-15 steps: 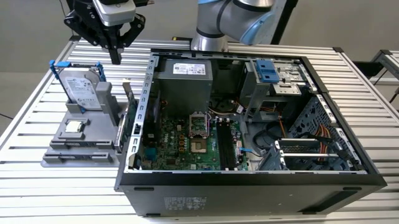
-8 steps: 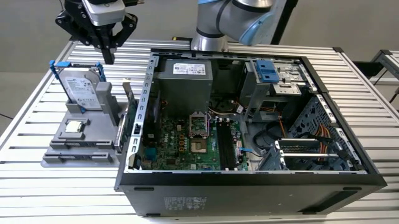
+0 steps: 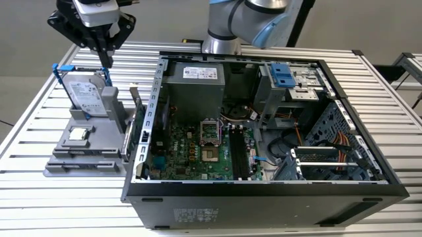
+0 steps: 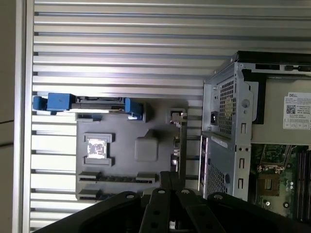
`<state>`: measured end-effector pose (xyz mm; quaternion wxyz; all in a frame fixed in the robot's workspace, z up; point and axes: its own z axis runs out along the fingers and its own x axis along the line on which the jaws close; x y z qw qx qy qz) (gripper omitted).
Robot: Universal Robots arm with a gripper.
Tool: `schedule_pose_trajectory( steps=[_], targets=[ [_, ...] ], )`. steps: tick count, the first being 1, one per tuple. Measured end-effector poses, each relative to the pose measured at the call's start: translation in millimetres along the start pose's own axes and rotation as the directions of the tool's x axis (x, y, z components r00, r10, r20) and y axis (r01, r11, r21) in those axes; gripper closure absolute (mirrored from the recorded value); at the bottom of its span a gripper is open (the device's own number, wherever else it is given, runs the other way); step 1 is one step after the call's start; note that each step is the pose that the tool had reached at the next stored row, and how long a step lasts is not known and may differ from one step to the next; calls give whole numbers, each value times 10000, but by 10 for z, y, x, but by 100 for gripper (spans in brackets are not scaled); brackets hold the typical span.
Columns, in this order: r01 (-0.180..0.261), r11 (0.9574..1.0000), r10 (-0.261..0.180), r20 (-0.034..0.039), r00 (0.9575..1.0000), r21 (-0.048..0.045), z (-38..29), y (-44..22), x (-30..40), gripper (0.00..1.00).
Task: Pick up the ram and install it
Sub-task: 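Reach for the ram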
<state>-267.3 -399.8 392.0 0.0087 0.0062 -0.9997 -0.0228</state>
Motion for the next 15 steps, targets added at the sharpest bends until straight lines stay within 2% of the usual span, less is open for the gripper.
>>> schedule_pose_trajectory(
  steps=[15],
  targets=[
    [-6, 10000, 6, 1, 10000, 0, 6, 2, 167, 100]
  ],
)
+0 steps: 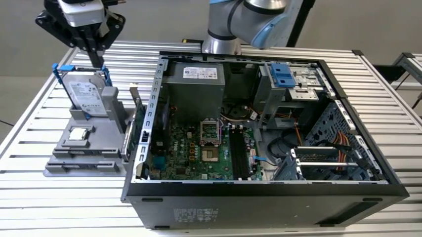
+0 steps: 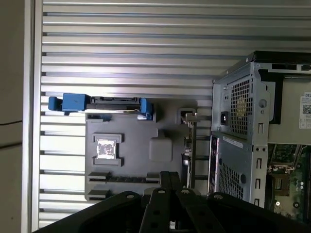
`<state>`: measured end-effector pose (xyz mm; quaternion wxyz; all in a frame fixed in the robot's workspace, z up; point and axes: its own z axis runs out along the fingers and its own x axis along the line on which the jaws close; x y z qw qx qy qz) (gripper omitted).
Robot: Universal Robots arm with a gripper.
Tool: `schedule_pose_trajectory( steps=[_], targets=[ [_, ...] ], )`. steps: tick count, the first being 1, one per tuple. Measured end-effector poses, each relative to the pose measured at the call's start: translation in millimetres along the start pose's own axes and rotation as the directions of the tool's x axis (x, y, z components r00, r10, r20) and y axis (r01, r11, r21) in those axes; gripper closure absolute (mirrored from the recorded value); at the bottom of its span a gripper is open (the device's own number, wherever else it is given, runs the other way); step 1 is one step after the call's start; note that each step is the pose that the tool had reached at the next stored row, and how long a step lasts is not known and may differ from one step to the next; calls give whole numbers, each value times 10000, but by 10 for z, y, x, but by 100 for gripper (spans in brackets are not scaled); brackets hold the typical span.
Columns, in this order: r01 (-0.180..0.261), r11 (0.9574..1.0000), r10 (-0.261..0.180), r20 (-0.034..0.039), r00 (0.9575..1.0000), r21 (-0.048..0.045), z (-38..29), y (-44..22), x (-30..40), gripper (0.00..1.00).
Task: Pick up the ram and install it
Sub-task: 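Reach for the ram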
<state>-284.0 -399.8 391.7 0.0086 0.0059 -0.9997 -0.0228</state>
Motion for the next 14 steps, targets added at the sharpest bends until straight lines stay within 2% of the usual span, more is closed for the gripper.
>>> schedule_pose_trajectory(
  steps=[6, 14],
  targets=[
    [0, 10000, 0, 0, 10000, 0, 3, 1, 63, 100],
    [0, 10000, 0, 0, 10000, -1, 9, 2, 184, 100]
  ],
)
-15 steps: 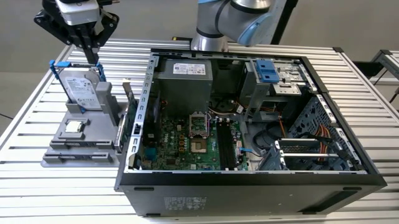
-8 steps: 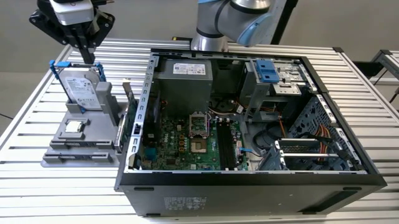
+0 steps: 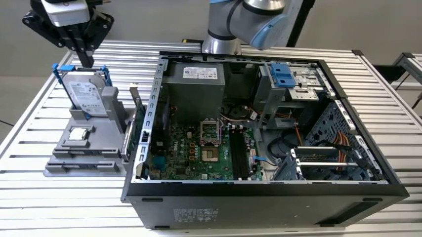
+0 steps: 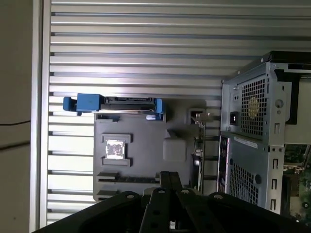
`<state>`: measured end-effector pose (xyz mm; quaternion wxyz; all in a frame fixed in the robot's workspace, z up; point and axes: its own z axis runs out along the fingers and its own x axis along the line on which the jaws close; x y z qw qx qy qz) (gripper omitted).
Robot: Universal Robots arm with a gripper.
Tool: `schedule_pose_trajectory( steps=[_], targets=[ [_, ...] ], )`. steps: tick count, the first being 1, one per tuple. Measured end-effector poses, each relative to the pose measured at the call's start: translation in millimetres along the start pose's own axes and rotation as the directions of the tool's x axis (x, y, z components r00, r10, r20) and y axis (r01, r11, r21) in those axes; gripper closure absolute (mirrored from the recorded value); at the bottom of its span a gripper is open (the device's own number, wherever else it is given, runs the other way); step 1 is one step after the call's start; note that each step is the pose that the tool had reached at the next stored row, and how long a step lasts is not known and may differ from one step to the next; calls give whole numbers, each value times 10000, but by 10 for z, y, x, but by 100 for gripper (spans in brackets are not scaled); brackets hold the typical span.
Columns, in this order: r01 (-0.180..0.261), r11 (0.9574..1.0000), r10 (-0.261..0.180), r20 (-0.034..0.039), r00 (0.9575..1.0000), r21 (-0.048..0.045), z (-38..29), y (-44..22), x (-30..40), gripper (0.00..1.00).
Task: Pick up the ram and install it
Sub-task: 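Reach for the ram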
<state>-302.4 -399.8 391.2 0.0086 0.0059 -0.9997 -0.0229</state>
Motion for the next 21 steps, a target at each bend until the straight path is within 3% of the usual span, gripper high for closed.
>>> schedule_pose_trajectory(
  steps=[21],
  targets=[
    [0, 10000, 0, -1, 10000, 1, 13, 3, 309, 100]
  ],
)
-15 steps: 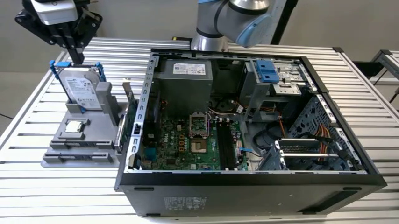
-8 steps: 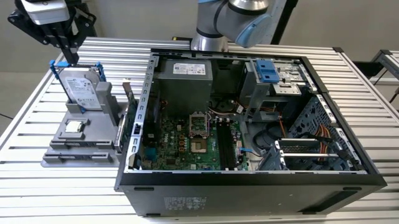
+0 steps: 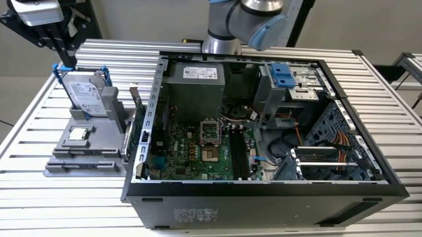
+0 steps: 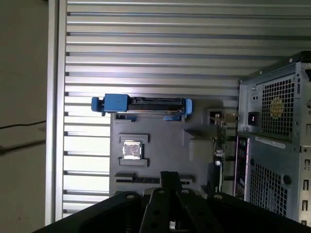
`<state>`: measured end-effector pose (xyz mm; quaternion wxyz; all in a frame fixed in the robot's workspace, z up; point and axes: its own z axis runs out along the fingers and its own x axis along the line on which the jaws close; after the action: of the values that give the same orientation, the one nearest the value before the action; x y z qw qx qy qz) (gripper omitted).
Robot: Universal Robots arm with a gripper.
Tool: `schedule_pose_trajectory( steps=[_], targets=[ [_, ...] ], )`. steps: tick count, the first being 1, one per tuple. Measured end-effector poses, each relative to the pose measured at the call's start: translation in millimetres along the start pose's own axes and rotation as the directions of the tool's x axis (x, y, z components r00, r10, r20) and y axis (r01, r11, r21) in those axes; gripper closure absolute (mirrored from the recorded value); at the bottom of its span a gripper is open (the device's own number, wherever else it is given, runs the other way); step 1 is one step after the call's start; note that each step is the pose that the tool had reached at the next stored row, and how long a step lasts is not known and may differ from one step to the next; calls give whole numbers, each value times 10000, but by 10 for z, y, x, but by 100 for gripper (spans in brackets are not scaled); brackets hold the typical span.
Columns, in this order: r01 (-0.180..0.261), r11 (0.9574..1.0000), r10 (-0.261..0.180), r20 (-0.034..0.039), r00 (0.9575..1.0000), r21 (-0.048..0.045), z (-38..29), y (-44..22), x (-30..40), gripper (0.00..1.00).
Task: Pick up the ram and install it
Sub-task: 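Reach for the ram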
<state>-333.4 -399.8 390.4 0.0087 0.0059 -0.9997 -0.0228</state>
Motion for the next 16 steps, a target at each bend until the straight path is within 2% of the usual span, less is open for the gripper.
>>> schedule_pose_trajectory(
  steps=[8, 16],
  targets=[
    [-1, 10000, 1, 11, 10000, 0, 4, 1, 74, 100],
    [-210, 9998, 210, 107, 9997, -4, 13, 0, 98, 100]
  ],
)
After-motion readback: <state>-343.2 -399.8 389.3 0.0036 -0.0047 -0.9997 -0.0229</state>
